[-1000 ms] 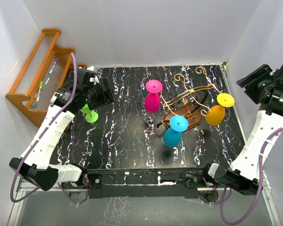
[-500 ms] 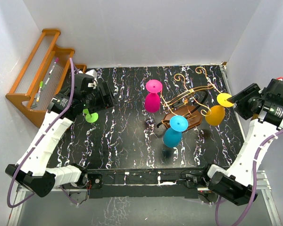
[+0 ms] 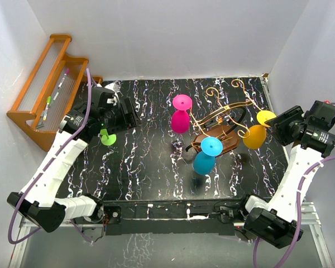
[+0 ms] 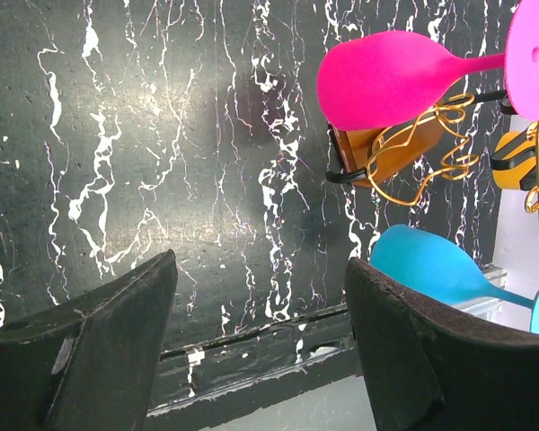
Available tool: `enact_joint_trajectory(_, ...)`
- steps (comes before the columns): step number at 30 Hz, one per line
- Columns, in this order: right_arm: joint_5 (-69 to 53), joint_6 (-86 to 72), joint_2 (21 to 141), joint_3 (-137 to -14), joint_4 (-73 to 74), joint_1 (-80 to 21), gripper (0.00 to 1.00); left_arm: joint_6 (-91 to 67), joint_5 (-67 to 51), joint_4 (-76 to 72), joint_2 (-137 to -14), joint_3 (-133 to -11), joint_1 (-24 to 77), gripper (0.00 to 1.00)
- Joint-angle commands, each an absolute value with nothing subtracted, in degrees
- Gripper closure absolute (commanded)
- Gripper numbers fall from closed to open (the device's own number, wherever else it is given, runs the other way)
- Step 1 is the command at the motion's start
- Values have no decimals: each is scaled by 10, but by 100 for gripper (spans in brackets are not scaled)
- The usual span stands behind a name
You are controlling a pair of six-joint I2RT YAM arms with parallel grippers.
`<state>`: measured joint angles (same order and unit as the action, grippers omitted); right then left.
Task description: Take the wine glass off the wine glass rack
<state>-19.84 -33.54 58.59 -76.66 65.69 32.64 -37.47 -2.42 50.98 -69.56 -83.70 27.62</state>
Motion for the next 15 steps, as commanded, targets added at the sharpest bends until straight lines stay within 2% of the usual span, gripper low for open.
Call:
enact_joint_trajectory(1, -186, -360, 576, -764, 598, 329, 49, -368, -31, 504, -695, -858, 279, 27)
enact_joint_trajectory(12, -169, -385, 555, -694, 533, 329, 49, -369, -35, 498, -697, -843, 280, 27)
enact_joint_trajectory(15, -168, -390, 551, -686, 528, 329, 55, -368, -34, 500, -697, -842, 280, 27)
